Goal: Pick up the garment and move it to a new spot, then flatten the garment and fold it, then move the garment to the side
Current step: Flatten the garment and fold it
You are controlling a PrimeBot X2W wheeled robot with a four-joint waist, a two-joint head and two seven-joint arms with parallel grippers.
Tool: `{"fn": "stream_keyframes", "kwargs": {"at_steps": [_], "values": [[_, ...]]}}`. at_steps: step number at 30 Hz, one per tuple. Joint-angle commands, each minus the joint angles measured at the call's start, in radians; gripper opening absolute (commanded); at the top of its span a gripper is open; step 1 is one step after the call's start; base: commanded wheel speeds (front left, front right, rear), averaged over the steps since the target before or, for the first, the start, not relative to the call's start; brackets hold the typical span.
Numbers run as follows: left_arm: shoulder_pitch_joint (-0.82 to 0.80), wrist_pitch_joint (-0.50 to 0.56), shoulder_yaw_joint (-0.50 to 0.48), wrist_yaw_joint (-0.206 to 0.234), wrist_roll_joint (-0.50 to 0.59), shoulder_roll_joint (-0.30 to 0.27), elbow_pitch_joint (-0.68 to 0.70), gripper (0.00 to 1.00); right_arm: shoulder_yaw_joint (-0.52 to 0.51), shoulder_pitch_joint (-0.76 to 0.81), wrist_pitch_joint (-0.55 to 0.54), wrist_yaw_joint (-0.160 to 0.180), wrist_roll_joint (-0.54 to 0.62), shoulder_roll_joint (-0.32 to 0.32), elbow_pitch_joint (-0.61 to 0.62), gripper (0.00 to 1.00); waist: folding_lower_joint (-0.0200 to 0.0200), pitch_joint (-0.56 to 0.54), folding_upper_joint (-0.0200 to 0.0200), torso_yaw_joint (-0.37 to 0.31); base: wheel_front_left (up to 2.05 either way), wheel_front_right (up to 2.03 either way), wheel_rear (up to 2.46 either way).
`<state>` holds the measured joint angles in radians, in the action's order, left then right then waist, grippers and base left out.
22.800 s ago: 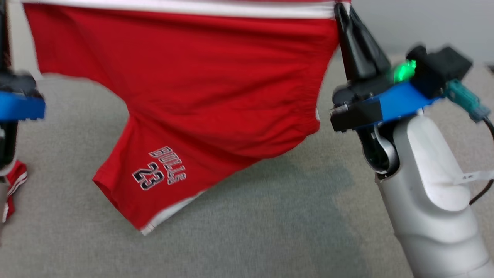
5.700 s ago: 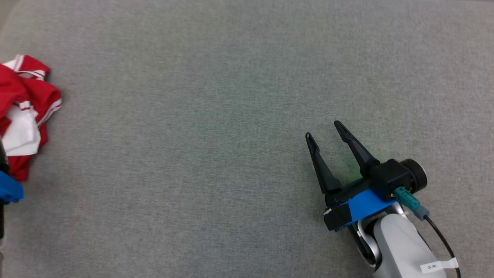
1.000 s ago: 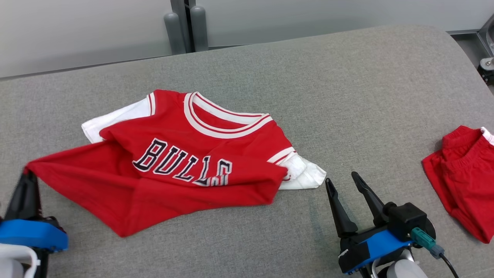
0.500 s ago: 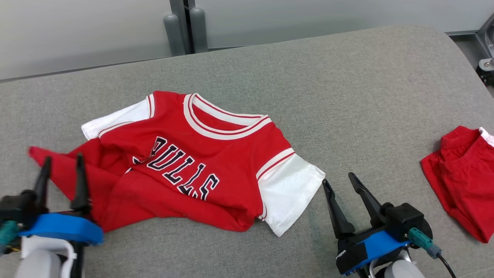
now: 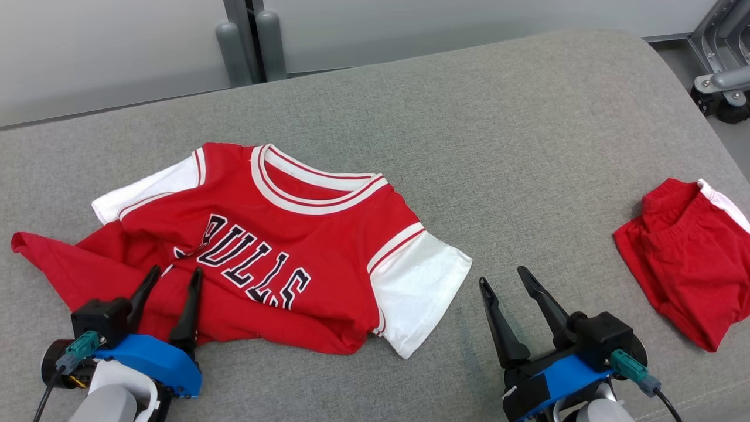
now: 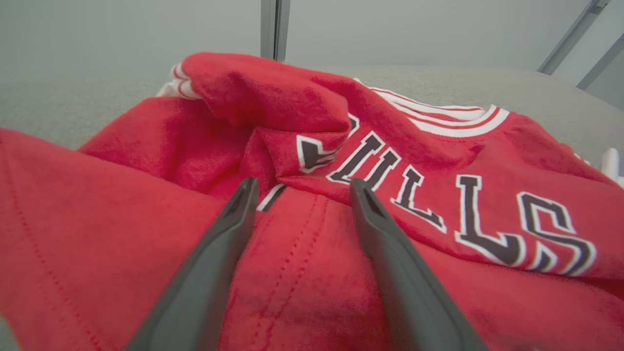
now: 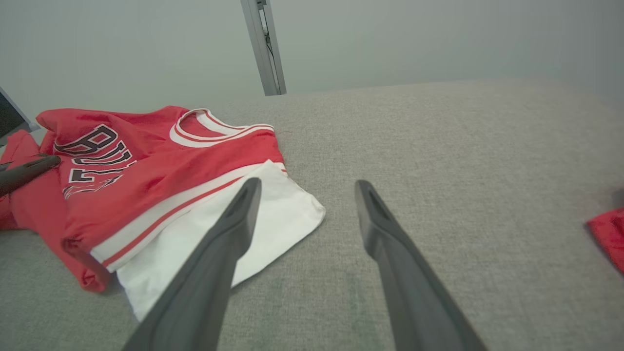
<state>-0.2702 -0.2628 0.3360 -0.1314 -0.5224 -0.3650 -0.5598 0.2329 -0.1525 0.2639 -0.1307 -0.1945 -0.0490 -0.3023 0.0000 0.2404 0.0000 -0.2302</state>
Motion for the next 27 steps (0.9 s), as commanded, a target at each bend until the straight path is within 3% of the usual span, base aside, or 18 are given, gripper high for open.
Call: {"fn": "stream_keyframes", "kwargs": {"at_steps": [1,9,10,14,15,27], "values": [[-0.028,-0.002,0.016,0.001,-0.012,-0.012,-0.029,1.0,-0.002,0.01,0.0,0.0,0.006,-0.003,0.003,1.0,0.0,-0.002,0.0,-0.004,0.0,0.0,0.0],[-0.062,-0.002,0.124,0.001,-0.086,-0.03,-0.105,1.0,-0.013,0.018,0.0,0.0,-0.002,-0.003,0.002,1.0,0.0,-0.006,0.0,0.003,0.0,0.0,0.0],[-0.066,-0.002,0.137,0.001,-0.094,-0.031,-0.103,0.93,-0.014,0.018,0.0,0.0,-0.005,-0.003,0.0,1.0,0.0,-0.008,0.0,0.007,0.0,0.0,0.0],[-0.076,-0.002,0.19,0.001,-0.104,-0.038,-0.077,0.31,-0.015,0.01,0.0,0.0,-0.009,-0.003,-0.011,1.0,0.0,-0.017,0.0,0.03,0.0,0.0,0.0],[-0.076,-0.002,0.194,0.001,-0.109,-0.039,-0.059,0.01,-0.015,0.007,0.0,0.0,-0.01,-0.003,-0.014,1.0,0.0,-0.02,0.0,0.036,0.0,0.0,0.0],[0.003,-0.002,0.197,0.002,-0.075,-0.027,0.159,0.0,-0.041,0.004,0.0,0.0,-0.011,-0.003,-0.061,1.0,0.0,-0.081,0.0,0.13,0.0,0.0,0.0]]}}
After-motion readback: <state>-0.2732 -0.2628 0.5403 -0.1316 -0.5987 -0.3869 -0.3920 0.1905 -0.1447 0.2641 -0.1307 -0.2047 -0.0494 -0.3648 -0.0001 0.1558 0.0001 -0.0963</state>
